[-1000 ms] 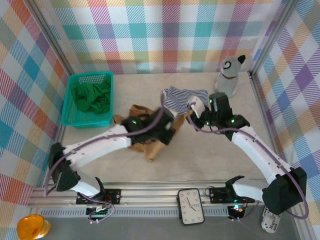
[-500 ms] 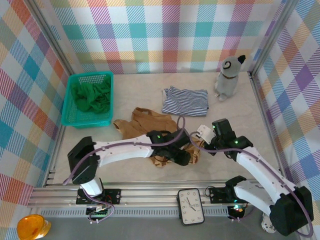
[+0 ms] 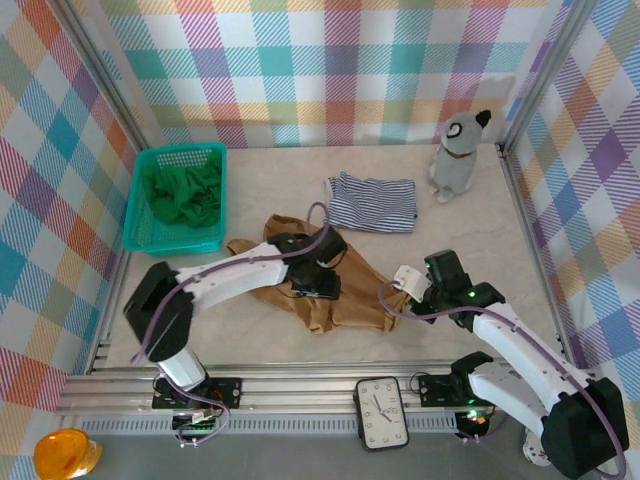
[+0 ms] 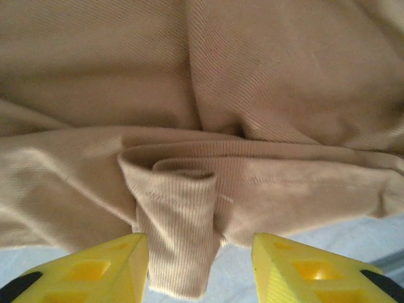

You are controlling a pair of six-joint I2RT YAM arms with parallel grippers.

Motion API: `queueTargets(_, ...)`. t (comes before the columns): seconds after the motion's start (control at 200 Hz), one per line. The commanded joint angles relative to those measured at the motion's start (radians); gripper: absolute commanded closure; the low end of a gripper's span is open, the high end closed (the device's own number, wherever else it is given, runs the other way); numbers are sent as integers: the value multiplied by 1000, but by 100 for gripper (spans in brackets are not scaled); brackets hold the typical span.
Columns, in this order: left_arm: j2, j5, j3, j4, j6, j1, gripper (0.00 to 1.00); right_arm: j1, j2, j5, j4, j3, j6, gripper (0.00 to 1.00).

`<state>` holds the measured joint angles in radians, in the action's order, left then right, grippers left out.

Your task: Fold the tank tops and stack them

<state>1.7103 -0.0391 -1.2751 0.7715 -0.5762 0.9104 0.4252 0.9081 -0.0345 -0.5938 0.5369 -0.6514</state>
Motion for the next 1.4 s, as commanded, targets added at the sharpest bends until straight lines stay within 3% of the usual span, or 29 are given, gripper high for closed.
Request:
queueTargets(0.0,69,68,-92,114,38,13,54,0,5,36,-8,38,7,87)
queueTargets(0.365,237,189,-163,214,82,32,58,0,-7,25,-24,53,21,88)
queueTargets(0.72,12,234,9,298,112,-100,67,0,13,41,-36,75,31,90)
queueTargets(0.87,-24,189,35,284,121,-143,68,0,30,58,-37,95,42,90)
queueTargets(0.975,-54,78,10,239,80,-140,64,0,39,65,-37,98,54,90)
queueTargets(1.06,-69,51,-18,210,27,-113,60,0,44,71,-35,98,61,90)
queueTargets(1.395,166,134,-203,292,30,-20,59,0,57,75,-25,101,67,90)
